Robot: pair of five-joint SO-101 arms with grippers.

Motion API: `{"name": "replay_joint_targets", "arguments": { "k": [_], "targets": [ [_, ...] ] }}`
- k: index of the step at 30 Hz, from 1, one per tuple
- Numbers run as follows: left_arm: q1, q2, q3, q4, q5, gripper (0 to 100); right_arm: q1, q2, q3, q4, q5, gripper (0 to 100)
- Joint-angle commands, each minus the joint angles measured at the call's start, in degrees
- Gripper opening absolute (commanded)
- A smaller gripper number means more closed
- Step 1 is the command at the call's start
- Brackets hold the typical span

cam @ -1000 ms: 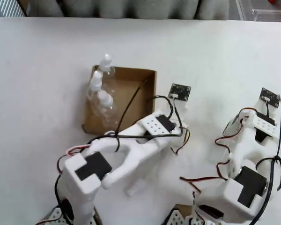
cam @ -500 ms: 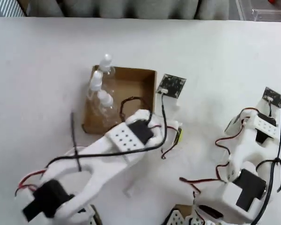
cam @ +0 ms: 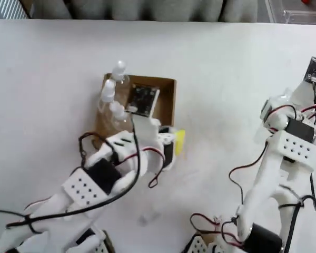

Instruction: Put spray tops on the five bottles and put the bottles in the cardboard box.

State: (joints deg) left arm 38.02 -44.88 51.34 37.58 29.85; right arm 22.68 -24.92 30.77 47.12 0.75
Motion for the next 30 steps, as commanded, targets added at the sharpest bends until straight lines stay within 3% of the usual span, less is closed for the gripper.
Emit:
{"name": "replay_joint_targets", "arguments": {
  "k": [1,17,26,30],
  "targets": [
    [-3.9,-6.6,0.1,-2.4,-0.6,2,-2.1,-6.9,-2.7,2.2,-0.7,1.5],
    [-17.0,-7.5,-5.6,-2.4,-0.6,2,-19.1,-49.2,32.8,-18.0,-0.9,1.5],
    [-25.5,-7.5,-18.2,-2.5,-0.5,2,-31.5,-60.9,43.3,-25.4,-0.9,1.5],
    [-28.8,-7.5,-23.4,-6.9,-0.4,2,-38.1,-64.5,49.6,-28.4,-0.9,1.5]
  ]
}}
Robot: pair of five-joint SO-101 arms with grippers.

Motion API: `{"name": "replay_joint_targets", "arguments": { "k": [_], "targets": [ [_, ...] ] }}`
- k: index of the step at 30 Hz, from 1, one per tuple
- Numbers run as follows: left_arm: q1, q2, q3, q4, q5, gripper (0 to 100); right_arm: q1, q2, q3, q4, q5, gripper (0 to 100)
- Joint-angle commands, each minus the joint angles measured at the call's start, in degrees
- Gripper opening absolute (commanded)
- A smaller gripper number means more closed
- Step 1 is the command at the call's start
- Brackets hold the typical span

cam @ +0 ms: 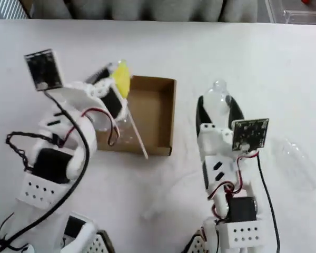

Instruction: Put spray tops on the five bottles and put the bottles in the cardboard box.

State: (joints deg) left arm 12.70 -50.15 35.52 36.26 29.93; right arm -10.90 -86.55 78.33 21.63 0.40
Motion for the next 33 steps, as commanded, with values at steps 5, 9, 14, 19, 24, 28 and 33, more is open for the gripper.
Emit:
{"name": "replay_joint_targets", "arguments": {
  "k": [5,9,14,19,24,28,33],
  "targets": [
    [-6.5,-5.8,-10.2,-9.7,-0.6,2,-12.4,-11.1,9.2,-4.2,-0.1,1.5],
    [-5.9,-13.0,-9.6,-8.4,-0.6,2,-16.2,-17.5,12.3,-2.2,-0.1,1.5],
    [-5.8,-20.4,-9.4,-6.6,-0.6,2,-20.1,-16.8,12.7,-2.2,-0.1,1.5],
    [-5.8,-17.3,-11.7,-6.6,-0.6,2,-23.7,-16.9,12.9,-0.9,0.0,1.5],
    [-3.2,-7.3,-21.5,-0.8,-0.6,2,-23.2,-16.9,14.0,-0.6,0.1,1.5],
    [-1.5,-1.0,-31.2,4.7,-0.3,2,-19.6,-16.9,15.9,-1.5,1.6,1.5],
    [-1.5,-0.4,-35.2,15.5,-0.3,2,-23.8,-16.9,18.5,-3.9,2.0,1.5]
  ]
}}
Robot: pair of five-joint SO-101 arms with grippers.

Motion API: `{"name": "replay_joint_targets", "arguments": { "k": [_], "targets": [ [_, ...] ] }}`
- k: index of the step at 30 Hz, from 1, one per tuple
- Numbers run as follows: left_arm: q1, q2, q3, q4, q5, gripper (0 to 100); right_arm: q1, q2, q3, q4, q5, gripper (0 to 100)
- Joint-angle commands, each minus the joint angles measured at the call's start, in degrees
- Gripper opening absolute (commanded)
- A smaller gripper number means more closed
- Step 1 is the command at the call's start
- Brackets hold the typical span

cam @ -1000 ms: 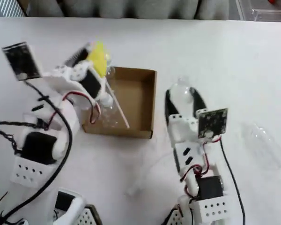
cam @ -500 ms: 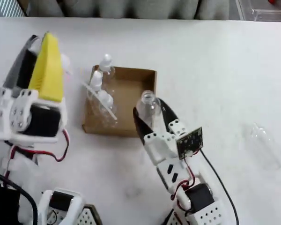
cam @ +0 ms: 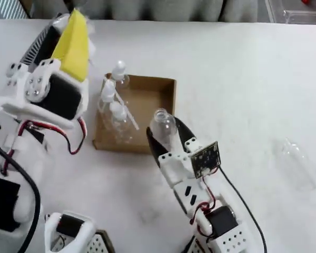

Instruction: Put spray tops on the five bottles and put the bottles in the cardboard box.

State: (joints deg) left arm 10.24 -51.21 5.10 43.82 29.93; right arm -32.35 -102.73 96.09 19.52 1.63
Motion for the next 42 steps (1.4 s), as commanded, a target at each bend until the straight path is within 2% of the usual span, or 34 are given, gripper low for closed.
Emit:
{"name": "replay_joint_targets", "arguments": {
  "k": [1,4,7,10,14,21,25,32,34,37,42],
  "targets": [
    [0.9,0.7,-4.7,9.6,-0.3,2,-3.2,-0.7,0.8,-2.0,0.8,1.5],
    [0.9,0.9,-4.6,12.4,-0.4,2,-5.1,-0.7,0.8,-1.9,2.3,1.5],
    [0.9,1.0,-4.6,11.3,-0.7,2,-6.5,-0.7,0.8,-1.0,5.6,1.5],
    [0.8,0.8,-4.6,10.6,-1.1,2,-7.2,-0.7,0.8,0.2,5.6,1.5],
    [0.9,0.7,-4.6,14.0,-7.6,2,-7.2,-0.7,0.8,0.4,5.6,1.5],
    [0.9,0.7,-4.0,17.1,-7.8,2,-10.6,-0.7,0.8,1.1,6.0,1.5],
    [0.5,-0.8,2.4,10.7,-8.0,2,-13.5,-0.7,0.8,3.8,6.1,1.5],
    [0.5,-15.5,25.1,-7.8,-8.4,2,-13.6,-0.7,0.8,5.1,6.1,1.5],
    [0.5,-18.3,30.2,-12.0,-11.7,2,-13.6,-0.7,0.8,5.2,6.1,1.5],
    [0.5,-20.0,35.2,-15.7,-15.0,2,-13.6,-0.7,0.8,5.2,6.1,1.5],
    [0.4,-21.5,39.9,-19.4,-14.9,2,-13.5,-0.7,0.8,5.3,6.1,1.5]
  ]
}}
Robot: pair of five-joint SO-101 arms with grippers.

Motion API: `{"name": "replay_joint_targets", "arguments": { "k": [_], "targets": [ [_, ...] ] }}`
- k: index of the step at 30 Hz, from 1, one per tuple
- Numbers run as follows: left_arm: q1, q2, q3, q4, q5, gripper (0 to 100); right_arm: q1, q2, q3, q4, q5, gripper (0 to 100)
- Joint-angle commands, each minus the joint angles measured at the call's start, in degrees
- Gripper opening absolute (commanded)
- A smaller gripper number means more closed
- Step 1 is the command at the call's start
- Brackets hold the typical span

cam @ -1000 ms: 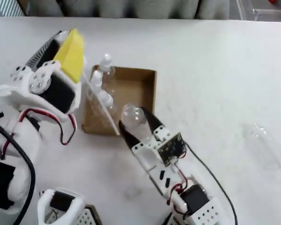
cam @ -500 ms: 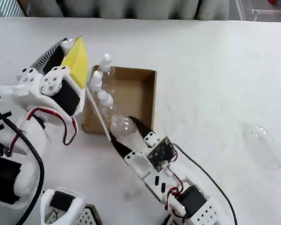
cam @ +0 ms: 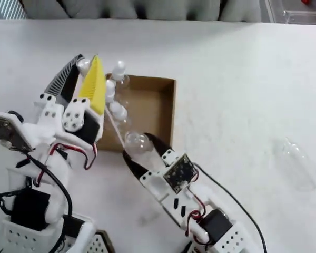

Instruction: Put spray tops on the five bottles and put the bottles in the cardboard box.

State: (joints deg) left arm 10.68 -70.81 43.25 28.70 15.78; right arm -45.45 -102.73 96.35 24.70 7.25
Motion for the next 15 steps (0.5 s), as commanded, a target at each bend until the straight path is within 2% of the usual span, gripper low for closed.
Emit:
{"name": "replay_joint_targets", "arguments": {
  "k": [1,8,15],
  "targets": [
    [0.0,-2.2,2.6,-5.5,-0.8,2,-0.4,-0.7,0.5,0.1,0.4,1.5],
    [-2.1,-3.7,7.6,-16.0,-0.8,2,-0.5,-0.7,0.5,2.1,0.4,1.5],
    [-2.6,-3.7,11.4,-18.0,-0.9,2,-0.5,-0.7,0.5,2.1,0.4,1.5]
  ]
}}
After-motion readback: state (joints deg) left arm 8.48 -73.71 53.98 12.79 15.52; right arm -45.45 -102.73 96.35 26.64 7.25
